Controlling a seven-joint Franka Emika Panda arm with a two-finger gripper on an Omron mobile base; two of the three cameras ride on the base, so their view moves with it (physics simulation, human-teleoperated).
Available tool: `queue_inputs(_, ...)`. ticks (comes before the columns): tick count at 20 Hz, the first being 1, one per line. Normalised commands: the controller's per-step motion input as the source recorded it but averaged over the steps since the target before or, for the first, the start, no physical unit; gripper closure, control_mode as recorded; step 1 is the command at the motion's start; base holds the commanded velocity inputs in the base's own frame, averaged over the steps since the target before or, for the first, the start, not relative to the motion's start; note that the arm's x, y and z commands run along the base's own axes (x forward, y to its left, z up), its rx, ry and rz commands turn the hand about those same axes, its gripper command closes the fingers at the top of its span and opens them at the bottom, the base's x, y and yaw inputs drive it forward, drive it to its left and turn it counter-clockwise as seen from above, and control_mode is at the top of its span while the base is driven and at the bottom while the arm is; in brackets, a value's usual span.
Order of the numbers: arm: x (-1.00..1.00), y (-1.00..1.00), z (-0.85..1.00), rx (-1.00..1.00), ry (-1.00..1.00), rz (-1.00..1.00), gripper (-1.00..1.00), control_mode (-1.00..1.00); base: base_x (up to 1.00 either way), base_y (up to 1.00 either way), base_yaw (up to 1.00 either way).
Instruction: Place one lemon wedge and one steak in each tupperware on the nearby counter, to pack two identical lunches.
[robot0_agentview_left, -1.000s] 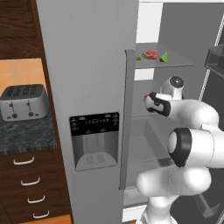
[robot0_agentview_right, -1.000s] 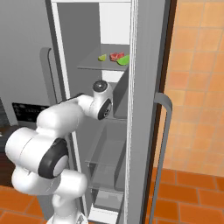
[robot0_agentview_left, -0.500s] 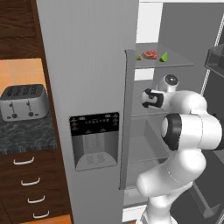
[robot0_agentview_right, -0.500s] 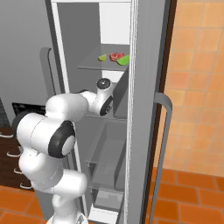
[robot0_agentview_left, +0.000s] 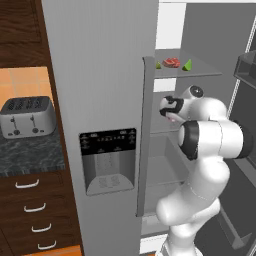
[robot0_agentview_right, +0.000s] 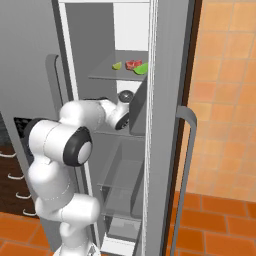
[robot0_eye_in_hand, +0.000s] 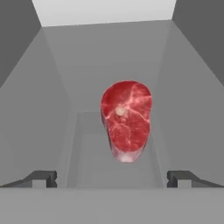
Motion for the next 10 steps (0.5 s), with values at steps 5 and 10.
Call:
queue_inputs(5,0.26,-0.19,0.0,0.01,0.0,0.0,-1.0,-1.0,0.0,0.0,0.0)
queue_inputs(10,0.29,-0.05,-0.06,0.0,0.01,0.0,-1.0,-1.0,0.0,0.0,0.0)
